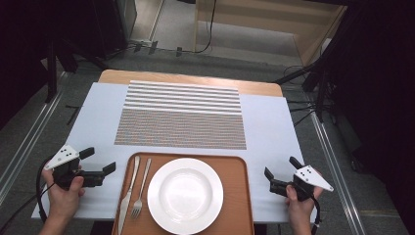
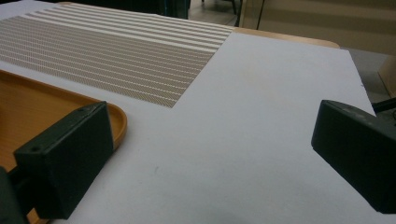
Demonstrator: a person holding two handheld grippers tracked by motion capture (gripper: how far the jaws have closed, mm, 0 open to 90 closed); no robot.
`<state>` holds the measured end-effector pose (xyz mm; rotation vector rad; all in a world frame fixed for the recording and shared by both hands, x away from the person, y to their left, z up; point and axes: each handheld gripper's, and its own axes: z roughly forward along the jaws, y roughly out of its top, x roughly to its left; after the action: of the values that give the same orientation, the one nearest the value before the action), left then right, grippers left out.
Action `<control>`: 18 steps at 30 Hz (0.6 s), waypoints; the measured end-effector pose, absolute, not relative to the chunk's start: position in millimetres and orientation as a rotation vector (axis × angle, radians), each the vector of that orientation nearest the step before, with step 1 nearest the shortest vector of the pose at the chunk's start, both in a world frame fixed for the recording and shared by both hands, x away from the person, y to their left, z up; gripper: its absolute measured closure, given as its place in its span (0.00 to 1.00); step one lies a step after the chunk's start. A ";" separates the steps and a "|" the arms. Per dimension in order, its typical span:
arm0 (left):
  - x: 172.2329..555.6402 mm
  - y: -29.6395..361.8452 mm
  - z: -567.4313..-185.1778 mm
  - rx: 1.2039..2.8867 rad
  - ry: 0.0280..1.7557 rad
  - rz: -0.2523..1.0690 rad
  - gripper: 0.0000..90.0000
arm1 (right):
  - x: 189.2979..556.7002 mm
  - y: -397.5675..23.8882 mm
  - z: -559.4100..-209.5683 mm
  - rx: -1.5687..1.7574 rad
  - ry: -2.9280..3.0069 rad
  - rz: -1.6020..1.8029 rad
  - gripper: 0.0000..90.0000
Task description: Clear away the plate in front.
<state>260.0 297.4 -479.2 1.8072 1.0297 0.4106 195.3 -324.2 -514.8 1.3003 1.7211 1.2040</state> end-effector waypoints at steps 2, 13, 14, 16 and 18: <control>259.1 300.6 -479.7 1.805 1.037 0.418 0.00 | 195.4 -324.0 -514.9 1.304 1.722 1.203 0.00; 254.2 315.3 -481.2 1.791 1.069 0.444 0.00 | 195.7 -324.5 -515.0 1.299 1.723 1.206 0.00; 254.2 315.3 -481.2 1.791 1.069 0.444 0.00 | 195.7 -324.5 -515.0 1.299 1.723 1.206 0.00; 252.7 317.6 -481.2 1.789 1.071 0.451 0.00 | 195.8 -324.8 -515.2 1.298 1.722 1.208 0.00; 251.2 320.7 -481.1 1.797 1.072 0.463 0.00 | 195.8 -324.8 -515.2 1.298 1.722 1.208 0.00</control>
<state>251.2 320.7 -481.1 1.7974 1.0718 0.4626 195.8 -324.8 -515.2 1.2978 1.7220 1.2079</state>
